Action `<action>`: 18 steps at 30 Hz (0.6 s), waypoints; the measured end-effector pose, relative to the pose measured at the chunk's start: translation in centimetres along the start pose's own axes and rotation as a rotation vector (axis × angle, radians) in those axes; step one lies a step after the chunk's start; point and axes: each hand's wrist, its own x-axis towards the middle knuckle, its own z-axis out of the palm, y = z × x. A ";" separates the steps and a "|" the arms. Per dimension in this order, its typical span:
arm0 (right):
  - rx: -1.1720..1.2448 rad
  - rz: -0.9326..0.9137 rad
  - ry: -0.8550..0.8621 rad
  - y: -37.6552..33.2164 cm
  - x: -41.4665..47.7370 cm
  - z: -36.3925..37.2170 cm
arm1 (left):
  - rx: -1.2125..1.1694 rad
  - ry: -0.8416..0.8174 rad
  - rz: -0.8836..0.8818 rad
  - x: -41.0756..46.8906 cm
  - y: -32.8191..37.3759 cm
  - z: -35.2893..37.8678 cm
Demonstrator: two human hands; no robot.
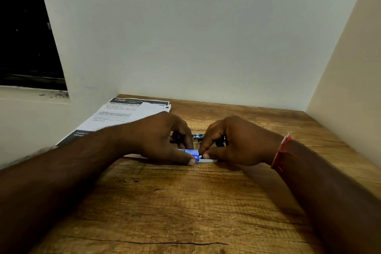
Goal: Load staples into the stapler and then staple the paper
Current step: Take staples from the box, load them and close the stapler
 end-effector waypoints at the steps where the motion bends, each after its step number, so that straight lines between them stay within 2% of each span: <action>1: -0.009 0.003 0.008 -0.1 0.0 0.1 | 0.002 0.001 -0.003 0.0 -0.1 0.0; 15: 0.043 0.043 0.149 -1.1 0.0 0.4 | -0.014 0.005 -0.005 0.1 -0.4 0.1; 18: 0.056 0.054 0.125 -1.0 -0.2 0.1 | -0.014 0.010 -0.007 0.1 -0.4 0.1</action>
